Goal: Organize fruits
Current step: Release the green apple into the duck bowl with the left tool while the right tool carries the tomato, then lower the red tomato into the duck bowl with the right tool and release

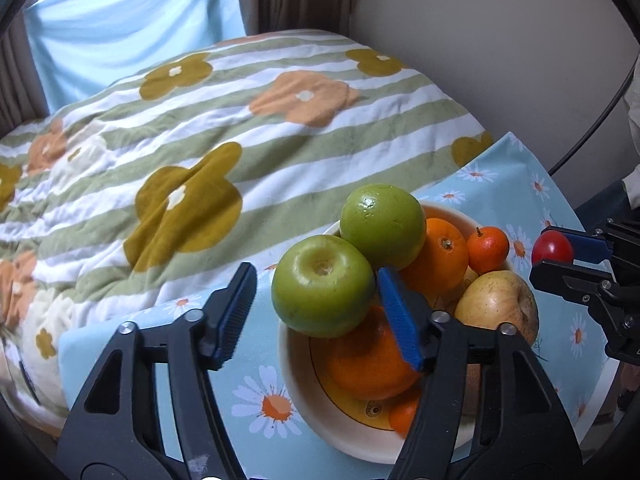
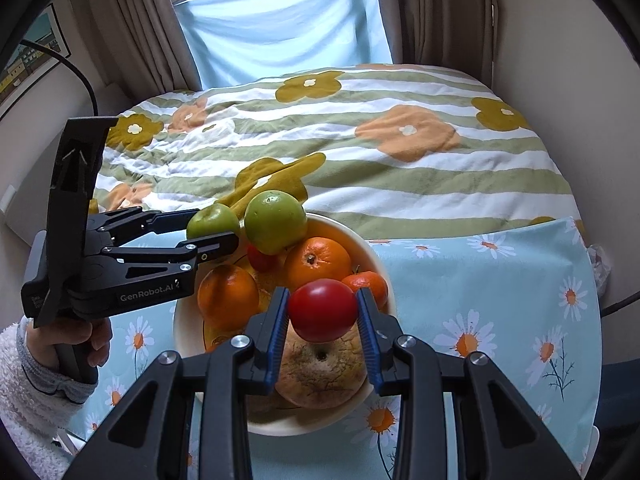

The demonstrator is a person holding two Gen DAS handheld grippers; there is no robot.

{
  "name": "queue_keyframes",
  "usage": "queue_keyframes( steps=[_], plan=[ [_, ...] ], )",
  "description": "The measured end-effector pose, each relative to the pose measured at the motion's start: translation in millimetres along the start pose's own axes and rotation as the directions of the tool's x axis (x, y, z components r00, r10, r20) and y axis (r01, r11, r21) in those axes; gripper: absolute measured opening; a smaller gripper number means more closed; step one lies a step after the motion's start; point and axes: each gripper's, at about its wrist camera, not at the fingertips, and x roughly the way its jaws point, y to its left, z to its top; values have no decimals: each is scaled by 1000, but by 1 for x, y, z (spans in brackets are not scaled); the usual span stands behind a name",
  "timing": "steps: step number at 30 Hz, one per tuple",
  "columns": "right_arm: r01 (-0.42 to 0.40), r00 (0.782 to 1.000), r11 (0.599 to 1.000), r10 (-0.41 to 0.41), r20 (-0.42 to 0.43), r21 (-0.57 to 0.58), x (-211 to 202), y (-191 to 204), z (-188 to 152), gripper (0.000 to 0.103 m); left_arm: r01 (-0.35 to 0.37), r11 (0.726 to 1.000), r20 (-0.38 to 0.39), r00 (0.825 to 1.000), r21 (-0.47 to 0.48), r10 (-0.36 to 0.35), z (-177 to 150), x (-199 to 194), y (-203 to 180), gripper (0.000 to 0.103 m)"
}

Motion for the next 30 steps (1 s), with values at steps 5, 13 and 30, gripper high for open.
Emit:
queue_keyframes(
  steps=[5,13,30],
  plan=[
    [-4,1000,1000,4,3,-9,-1,1,2,31,9,1000,43,999,-27,-8,0,-21,5,97],
    [-22,1000,998,23,17,-59,-5,12,13,31,-41,994,69,996,-97,48,-18,-62,25,97],
    [-83,997,988,81,-21,-133,15,40,20,31,-161,964,77,981,-209,181,-78,-122,45,103]
  ],
)
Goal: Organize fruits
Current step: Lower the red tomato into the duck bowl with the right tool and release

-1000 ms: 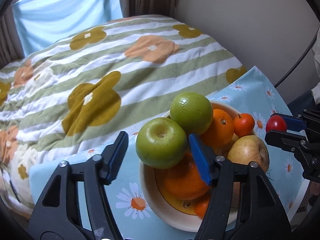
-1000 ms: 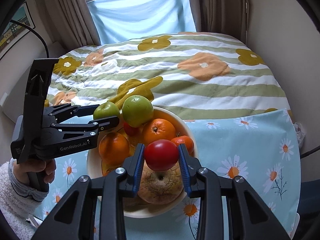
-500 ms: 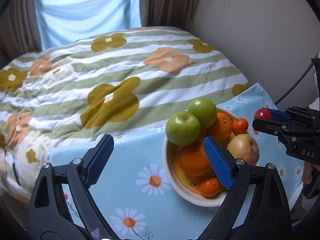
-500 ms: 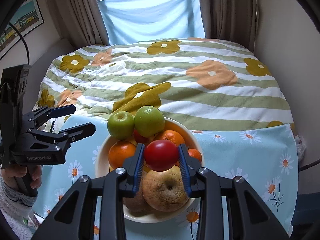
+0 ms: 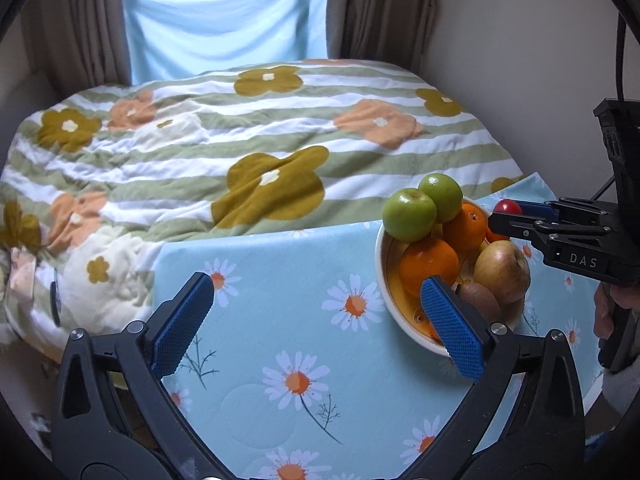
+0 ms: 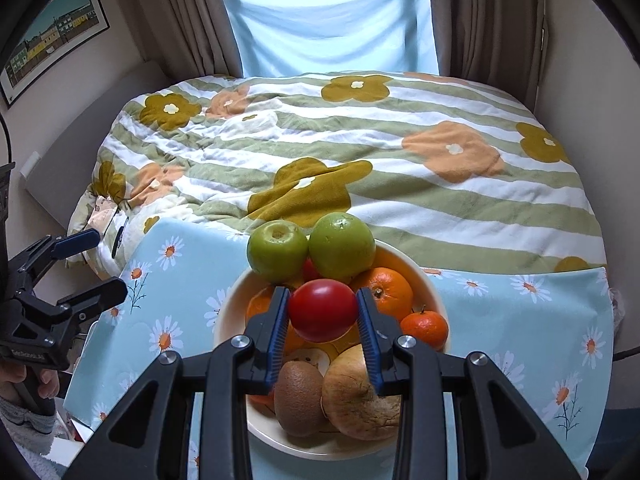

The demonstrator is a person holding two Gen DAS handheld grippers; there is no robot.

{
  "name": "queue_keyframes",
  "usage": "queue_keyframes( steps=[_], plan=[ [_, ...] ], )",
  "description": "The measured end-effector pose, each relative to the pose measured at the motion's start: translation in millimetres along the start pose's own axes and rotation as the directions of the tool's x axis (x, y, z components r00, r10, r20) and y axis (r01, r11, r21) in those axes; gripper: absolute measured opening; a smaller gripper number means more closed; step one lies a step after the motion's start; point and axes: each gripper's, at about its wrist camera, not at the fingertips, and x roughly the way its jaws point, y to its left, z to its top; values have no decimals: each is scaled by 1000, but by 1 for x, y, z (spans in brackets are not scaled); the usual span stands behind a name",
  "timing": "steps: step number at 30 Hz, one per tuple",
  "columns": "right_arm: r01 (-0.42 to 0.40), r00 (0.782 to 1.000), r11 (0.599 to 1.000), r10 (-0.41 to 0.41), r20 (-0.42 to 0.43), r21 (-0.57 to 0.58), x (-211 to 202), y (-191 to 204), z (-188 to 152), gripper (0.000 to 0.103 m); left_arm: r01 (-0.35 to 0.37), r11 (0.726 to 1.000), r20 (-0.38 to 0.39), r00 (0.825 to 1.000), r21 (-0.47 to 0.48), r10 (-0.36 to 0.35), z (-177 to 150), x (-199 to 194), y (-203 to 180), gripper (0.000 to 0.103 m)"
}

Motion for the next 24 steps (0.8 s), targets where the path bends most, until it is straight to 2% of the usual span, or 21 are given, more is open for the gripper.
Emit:
queue_keyframes(
  steps=[10,12,14,15,16,24],
  plan=[
    [-4,1000,1000,4,2,-4,16,2,-9,31,-21,999,-8,1000,-29,21,-20,-7,8,103],
    [-1,1000,1000,1,9,4,16,2,-11,44,-20,999,-11,1000,-30,20,-23,-7,8,103],
    [-2,1000,1000,2,26,12,13,2,-12,90,-18,999,-13,1000,-28,18,-25,-8,8,103],
    [-5,999,1000,4,36,15,11,2,-13,96,-16,1000,-13,1000,-26,16,-26,-8,7,103],
    [-3,999,1000,2,43,16,8,3,-14,99,-15,1000,-13,1000,-25,14,-26,-9,6,103],
    [43,997,999,-45,69,31,-17,3,-24,99,-3,1000,6,1000,-8,3,-24,-22,-7,103]
  ],
)
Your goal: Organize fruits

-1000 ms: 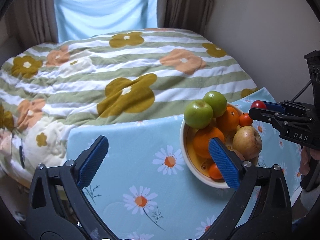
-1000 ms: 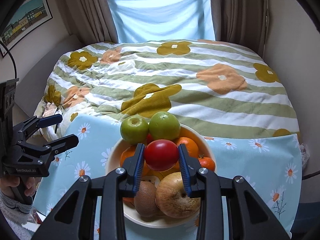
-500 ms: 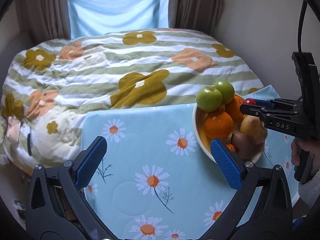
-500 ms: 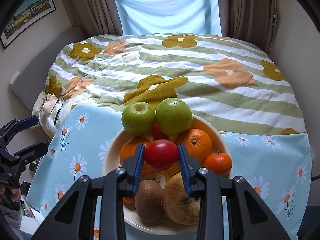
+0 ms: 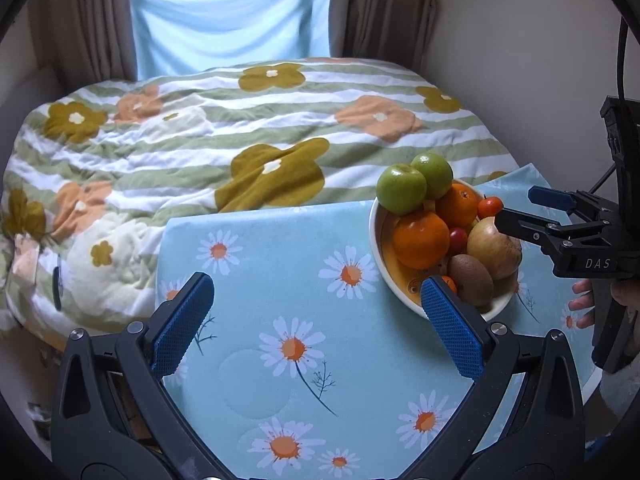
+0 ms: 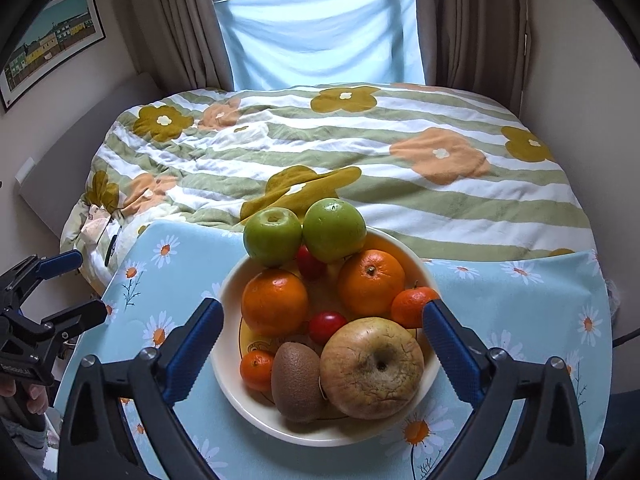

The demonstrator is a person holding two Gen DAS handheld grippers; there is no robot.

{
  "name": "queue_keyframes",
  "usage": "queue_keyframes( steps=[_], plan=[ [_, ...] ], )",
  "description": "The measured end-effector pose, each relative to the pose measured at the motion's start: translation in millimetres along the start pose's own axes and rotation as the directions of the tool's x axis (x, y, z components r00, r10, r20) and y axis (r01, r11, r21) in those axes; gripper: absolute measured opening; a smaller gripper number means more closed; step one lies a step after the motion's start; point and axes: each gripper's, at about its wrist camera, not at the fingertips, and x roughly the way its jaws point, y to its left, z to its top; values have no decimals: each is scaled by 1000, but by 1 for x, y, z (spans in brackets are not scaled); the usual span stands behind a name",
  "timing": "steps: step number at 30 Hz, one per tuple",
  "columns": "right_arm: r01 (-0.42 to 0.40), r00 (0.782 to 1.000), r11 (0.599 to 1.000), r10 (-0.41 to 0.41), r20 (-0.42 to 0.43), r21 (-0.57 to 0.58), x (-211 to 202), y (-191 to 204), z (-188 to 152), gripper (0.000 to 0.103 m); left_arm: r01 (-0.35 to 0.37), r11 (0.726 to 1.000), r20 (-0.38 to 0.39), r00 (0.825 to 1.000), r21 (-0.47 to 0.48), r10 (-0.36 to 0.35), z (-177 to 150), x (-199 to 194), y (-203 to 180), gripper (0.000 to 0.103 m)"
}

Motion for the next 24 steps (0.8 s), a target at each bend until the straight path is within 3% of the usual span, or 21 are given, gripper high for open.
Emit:
queue_keyframes(
  steps=[13,24],
  plan=[
    [56,993,998,-58,99,28,-101,-4,-2,99,-31,999,133,991,-6,32,6,-83,-38,103],
    [156,979,986,-161,126,54,-185,-7,-45,103,-113,990,207,970,-90,129,-32,-156,-84,103]
  ],
)
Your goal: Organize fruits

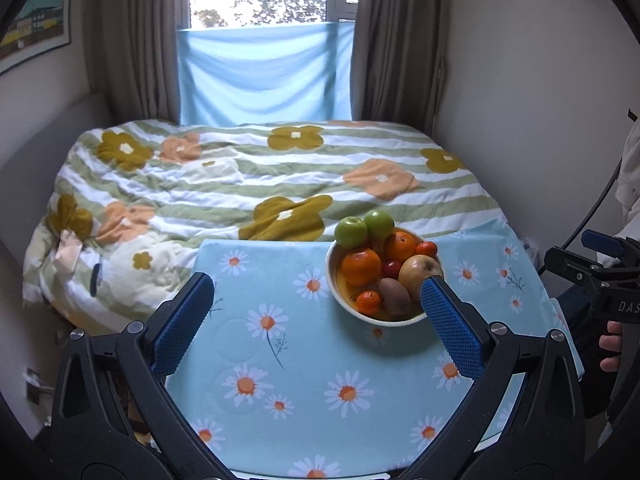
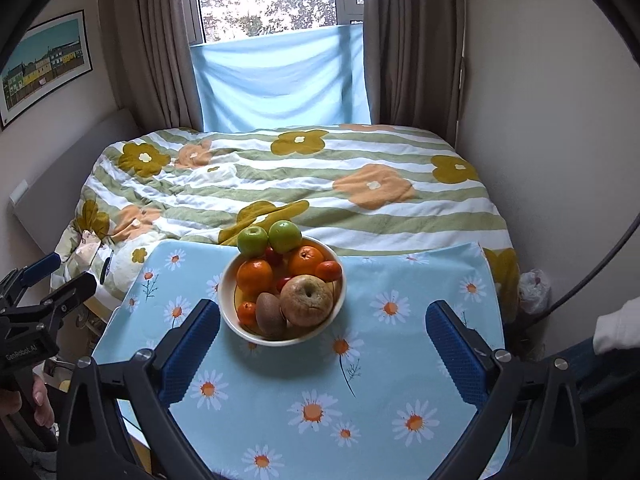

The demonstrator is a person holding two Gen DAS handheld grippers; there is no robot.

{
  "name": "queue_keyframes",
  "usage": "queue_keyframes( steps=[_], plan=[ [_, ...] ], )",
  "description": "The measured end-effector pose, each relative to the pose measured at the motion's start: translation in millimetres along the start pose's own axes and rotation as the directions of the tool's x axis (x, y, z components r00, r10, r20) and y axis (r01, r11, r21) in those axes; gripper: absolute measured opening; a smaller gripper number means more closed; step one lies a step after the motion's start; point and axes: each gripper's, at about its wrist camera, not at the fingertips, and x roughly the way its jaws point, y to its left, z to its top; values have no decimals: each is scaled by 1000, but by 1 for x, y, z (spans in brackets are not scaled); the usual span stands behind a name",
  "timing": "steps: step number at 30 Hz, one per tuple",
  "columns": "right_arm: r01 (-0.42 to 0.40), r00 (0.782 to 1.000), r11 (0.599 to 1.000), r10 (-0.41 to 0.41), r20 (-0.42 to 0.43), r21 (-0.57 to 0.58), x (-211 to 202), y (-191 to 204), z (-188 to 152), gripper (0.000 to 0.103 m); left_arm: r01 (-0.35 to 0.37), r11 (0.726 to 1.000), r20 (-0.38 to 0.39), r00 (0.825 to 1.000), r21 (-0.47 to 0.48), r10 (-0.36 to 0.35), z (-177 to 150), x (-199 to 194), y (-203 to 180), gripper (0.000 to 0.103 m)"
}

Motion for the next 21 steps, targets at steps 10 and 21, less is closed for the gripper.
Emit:
queue_keyframes(
  steps=[10,21],
  plan=[
    [88,995,996,-89,37,31,-41,-10,-32,103,-17,1000,50,999,24,15,-22,-39,-21,103],
    [103,992,993,-106,63,52,-55,-15,-37,103,-15,999,71,997,33,13,-23,-48,-30,103]
  ],
)
